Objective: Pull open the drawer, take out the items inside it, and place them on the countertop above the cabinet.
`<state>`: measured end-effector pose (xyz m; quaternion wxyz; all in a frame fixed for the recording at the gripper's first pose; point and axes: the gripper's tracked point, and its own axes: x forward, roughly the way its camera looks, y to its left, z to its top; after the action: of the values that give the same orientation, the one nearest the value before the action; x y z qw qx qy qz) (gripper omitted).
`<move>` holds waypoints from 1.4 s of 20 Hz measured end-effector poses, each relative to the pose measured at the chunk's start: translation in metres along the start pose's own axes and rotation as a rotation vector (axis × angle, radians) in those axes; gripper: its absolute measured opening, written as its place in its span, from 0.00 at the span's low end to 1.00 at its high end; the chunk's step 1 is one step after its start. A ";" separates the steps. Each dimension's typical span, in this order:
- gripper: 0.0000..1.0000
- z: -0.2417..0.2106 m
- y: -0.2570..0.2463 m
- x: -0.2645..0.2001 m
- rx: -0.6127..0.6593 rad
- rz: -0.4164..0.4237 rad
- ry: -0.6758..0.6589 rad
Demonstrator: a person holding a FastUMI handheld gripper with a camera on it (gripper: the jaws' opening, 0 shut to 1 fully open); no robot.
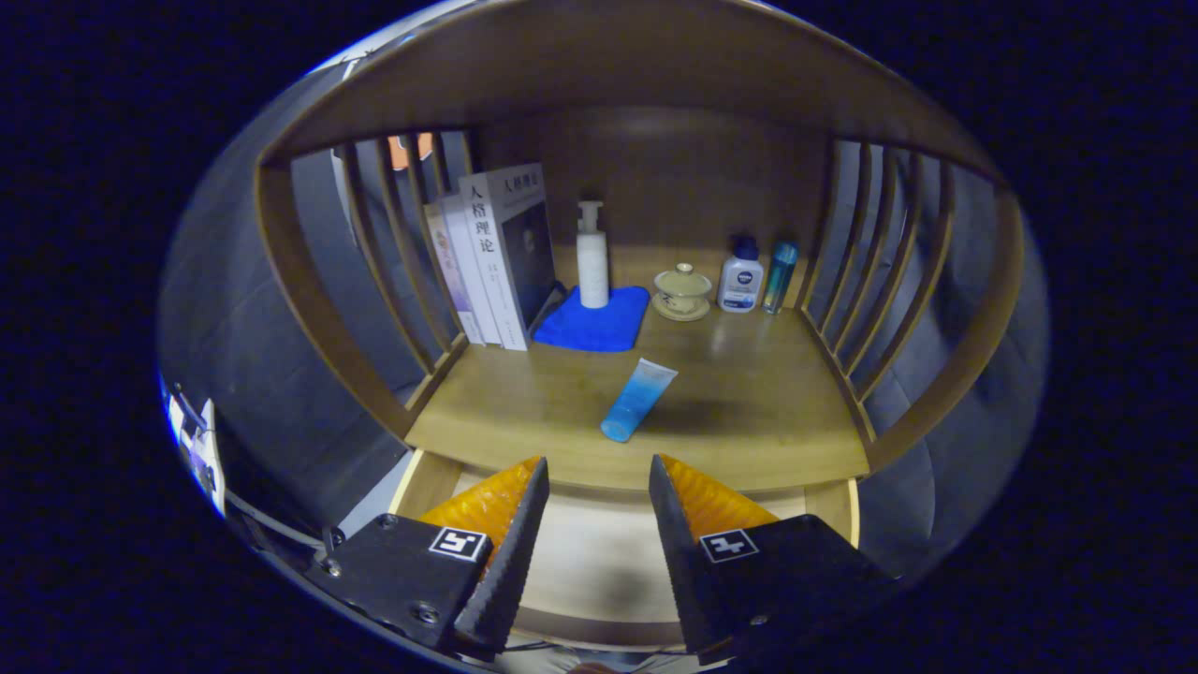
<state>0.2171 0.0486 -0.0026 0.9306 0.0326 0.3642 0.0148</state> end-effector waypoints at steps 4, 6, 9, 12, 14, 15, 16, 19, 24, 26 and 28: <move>0.69 -0.019 0.000 -0.033 -0.004 0.030 -0.070; 0.69 -0.030 -0.001 -0.045 -0.013 0.038 -0.091; 0.69 -0.050 -0.002 -0.063 -0.009 0.055 -0.114; 0.67 -0.077 -0.003 -0.084 0.006 0.079 -0.176; 0.78 -0.094 -0.006 -0.097 0.017 0.085 -0.209; 0.88 -0.103 -0.007 -0.103 0.020 0.085 -0.218; 0.98 -0.109 -0.011 -0.107 0.021 0.078 -0.229; 0.97 -0.125 -0.018 -0.116 0.028 0.068 -0.262; 0.98 -0.159 -0.019 -0.122 0.020 0.080 -0.300; 0.98 -0.183 -0.019 -0.121 0.014 0.083 -0.293; 0.98 -0.204 -0.016 -0.113 -0.001 0.080 -0.281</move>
<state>-0.0040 0.0367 -0.0764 0.9712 0.0482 0.2287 0.0472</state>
